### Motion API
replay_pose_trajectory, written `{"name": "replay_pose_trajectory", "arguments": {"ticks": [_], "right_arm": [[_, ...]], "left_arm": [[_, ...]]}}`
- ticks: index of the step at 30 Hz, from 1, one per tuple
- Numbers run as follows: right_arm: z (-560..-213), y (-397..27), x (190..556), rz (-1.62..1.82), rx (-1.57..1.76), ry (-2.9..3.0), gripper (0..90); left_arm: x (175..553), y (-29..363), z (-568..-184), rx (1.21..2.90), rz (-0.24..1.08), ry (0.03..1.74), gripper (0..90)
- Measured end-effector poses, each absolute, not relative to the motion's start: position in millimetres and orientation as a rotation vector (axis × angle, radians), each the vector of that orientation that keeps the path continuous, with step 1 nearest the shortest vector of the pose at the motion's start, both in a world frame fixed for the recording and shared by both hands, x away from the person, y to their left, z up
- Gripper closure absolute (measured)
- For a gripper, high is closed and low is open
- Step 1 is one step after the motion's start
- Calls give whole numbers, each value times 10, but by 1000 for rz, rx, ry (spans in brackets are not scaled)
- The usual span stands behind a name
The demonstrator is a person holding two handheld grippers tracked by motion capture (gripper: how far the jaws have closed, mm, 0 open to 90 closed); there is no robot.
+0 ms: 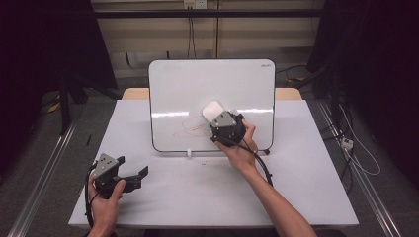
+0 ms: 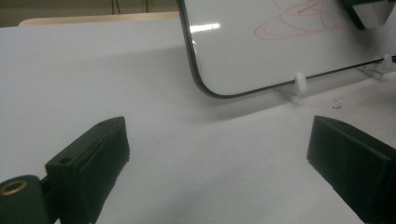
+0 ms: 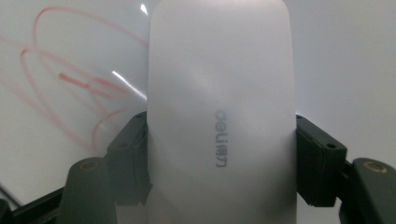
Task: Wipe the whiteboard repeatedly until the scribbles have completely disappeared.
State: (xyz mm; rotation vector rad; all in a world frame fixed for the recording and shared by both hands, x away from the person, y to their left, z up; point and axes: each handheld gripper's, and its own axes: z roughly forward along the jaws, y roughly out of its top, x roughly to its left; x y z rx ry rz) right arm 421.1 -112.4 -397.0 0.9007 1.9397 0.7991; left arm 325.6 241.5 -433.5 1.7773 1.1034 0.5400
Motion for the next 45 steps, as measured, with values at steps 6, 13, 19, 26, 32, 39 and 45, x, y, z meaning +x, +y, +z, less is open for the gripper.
{"name": "replay_pose_trajectory", "arguments": {"ticks": [6,13,19,26,32,39,45], "right_arm": [[-3882,-1088,4299,795,918,1904,315],[-3932,-1026,4253,782,893,1911,316],[-4040,-855,4181,789,848,1928,316],[-4177,-683,4084,803,797,1932,316],[-4264,-565,4017,797,764,1939,316],[-4325,-470,3978,797,723,1970,316],[-4269,-539,4030,815,730,1955,316]], "left_arm": [[3260,2410,-4334,1778,539,1101,56],[3264,2379,-4338,1786,539,1094,56],[3267,2379,-4342,1780,536,1099,56],[3264,2378,-4339,1780,537,1097,56],[3266,2378,-4342,1780,536,1099,56],[3263,2388,-4339,1784,537,1095,56],[3272,2404,-4340,1782,533,1095,56]]}}
